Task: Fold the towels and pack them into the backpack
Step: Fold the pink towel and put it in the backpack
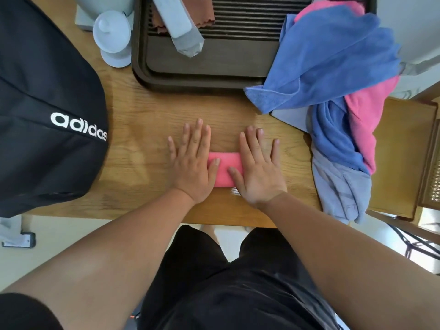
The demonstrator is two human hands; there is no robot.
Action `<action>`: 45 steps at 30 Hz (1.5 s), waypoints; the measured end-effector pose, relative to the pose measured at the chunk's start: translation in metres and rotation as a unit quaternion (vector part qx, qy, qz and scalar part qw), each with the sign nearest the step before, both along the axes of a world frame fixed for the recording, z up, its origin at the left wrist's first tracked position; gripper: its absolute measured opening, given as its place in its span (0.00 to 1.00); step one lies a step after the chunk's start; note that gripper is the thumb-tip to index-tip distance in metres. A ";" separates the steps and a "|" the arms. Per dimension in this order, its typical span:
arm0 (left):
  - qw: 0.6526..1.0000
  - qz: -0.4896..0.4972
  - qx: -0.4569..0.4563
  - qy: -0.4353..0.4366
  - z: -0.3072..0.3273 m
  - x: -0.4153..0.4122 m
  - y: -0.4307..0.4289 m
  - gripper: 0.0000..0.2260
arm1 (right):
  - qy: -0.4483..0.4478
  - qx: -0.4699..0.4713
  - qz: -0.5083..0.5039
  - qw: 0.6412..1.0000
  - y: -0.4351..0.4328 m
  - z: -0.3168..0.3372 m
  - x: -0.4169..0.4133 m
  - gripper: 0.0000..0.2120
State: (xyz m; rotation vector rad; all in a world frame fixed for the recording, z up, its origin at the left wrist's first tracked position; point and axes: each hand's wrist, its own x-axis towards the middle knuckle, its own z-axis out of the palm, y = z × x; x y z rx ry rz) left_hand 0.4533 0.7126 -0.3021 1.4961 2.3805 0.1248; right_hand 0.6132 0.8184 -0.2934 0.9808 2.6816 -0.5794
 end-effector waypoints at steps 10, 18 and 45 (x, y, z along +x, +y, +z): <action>0.988 -0.091 -0.123 0.008 0.037 -0.013 0.002 0.33 | 0.036 0.064 0.106 0.992 0.011 0.024 0.000 0.32; 0.990 -0.070 -0.055 -0.108 0.120 -0.041 0.007 0.14 | 0.045 -0.045 0.008 0.998 0.010 0.108 -0.029 0.14; 0.920 0.191 0.206 -0.272 0.366 -0.054 -0.017 0.11 | 0.455 -0.331 -0.063 0.824 0.031 0.318 -0.105 0.24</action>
